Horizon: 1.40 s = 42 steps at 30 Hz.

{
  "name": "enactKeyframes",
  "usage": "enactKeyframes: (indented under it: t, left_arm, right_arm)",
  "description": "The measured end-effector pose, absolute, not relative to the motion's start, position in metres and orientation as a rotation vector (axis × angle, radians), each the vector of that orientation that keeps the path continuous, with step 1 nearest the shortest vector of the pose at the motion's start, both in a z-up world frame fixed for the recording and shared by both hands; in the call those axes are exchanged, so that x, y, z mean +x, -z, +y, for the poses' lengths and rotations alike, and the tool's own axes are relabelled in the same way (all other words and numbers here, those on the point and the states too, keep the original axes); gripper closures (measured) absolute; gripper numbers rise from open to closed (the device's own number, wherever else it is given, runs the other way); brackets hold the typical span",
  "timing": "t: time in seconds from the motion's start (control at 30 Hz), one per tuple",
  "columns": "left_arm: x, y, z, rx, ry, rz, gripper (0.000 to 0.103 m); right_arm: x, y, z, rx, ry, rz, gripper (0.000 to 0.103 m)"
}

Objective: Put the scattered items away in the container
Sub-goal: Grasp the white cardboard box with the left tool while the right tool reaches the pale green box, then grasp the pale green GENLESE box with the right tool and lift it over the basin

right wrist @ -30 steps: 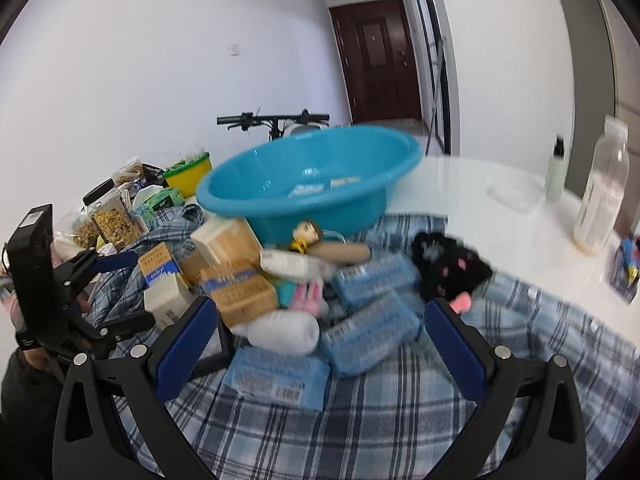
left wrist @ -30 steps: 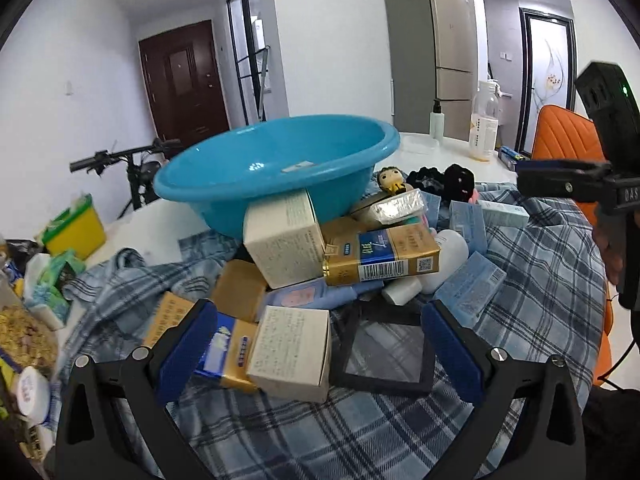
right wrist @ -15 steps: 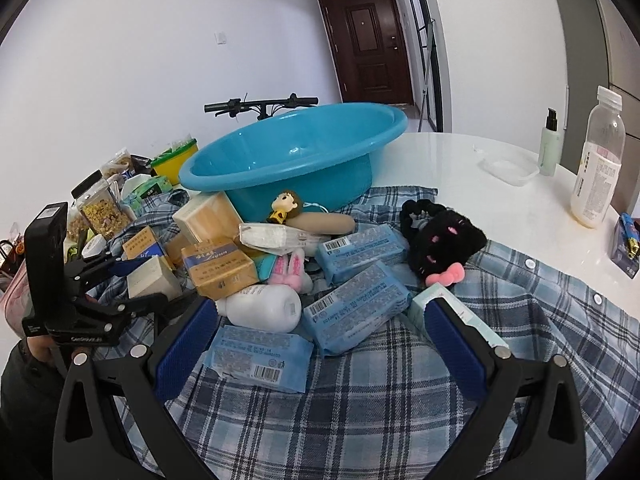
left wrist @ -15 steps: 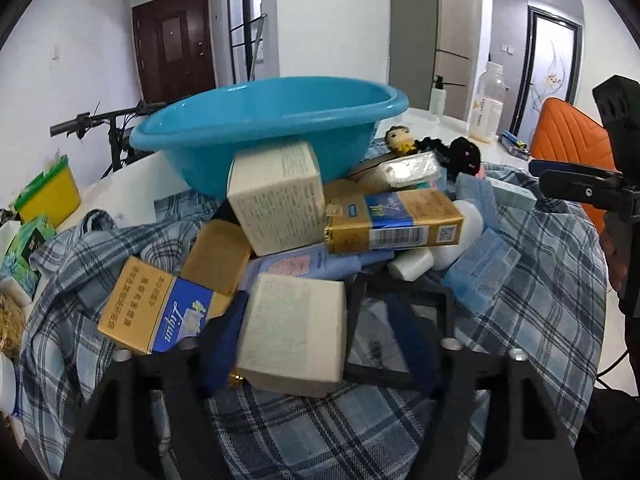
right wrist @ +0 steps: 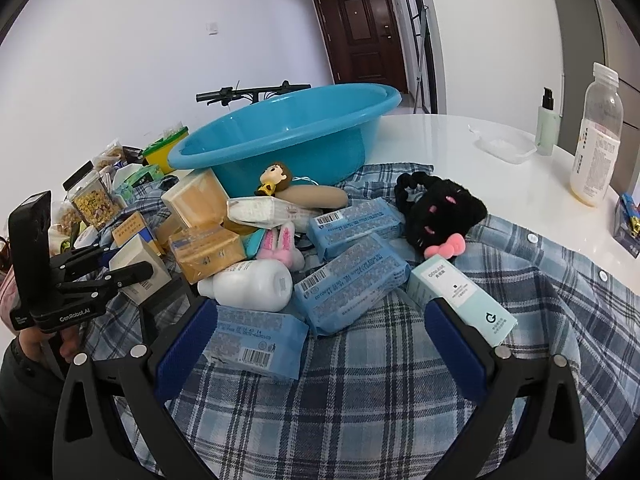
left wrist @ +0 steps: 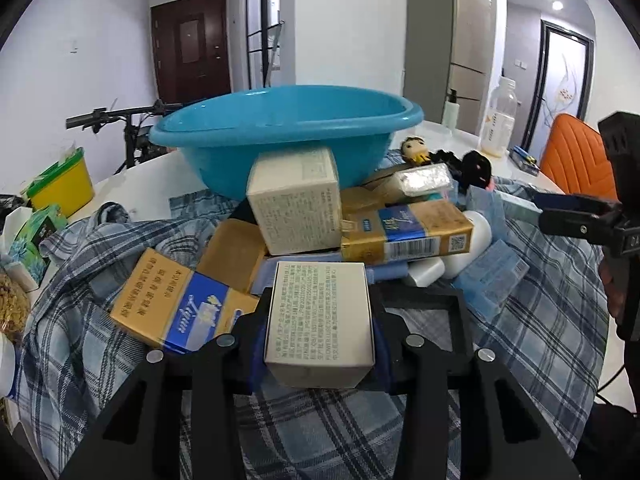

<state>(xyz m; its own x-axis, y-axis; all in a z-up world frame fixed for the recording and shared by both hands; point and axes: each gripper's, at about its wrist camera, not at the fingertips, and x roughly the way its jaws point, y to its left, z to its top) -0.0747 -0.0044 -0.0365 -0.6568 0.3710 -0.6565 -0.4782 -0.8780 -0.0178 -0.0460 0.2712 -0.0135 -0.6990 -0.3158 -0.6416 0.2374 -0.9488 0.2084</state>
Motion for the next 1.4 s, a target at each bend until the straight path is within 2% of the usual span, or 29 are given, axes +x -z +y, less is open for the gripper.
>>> enactKeyframes:
  t: [0.2,0.4,0.73,0.8,0.93,1.07,1.23,1.3,1.37,1.4]
  left_arm:
    - [-0.074,0.031,-0.02,-0.899,-2.526,0.098,0.059]
    - [-0.065,0.023,-0.022,-0.818,-2.548,0.083,0.059]
    - [-0.061,0.023,-0.017,-0.808,-2.551,0.11,0.058]
    - [-0.061,0.023,-0.018,-0.805,-2.555,0.105,0.058]
    - [-0.061,0.022,-0.019,-0.804,-2.558,0.099,0.058]
    - [-0.059,0.022,-0.017,-0.798,-2.559,0.113,0.058]
    - [-0.06,0.023,-0.016,-0.804,-2.558,0.114,0.058]
    - [-0.061,0.023,-0.017,-0.807,-2.559,0.108,0.058]
    - [-0.061,0.023,-0.018,-0.81,-2.561,0.105,0.058]
    - [-0.061,0.024,-0.018,-0.81,-2.562,0.106,0.058]
  right_arm:
    - [-0.04,0.019,0.265,0.992,2.607,-0.148,0.0]
    - [-0.041,0.021,0.276,0.995,2.63,-0.071,0.0]
    - [-0.08,0.032,0.267,1.082,2.496,0.592,0.0]
    - [-0.084,0.035,0.278,1.104,2.49,0.601,0.0]
    - [-0.096,0.044,0.314,1.149,2.463,0.448,0.001]
    - [-0.107,0.047,0.332,1.192,2.44,0.36,0.031]
    - [-0.107,0.048,0.337,1.177,2.429,0.358,0.045]
    - [-0.105,0.046,0.337,1.169,2.448,0.379,0.064]
    - [-0.101,0.045,0.338,1.145,2.452,0.386,0.071]
    - [-0.099,0.044,0.337,1.138,2.452,0.391,0.071]
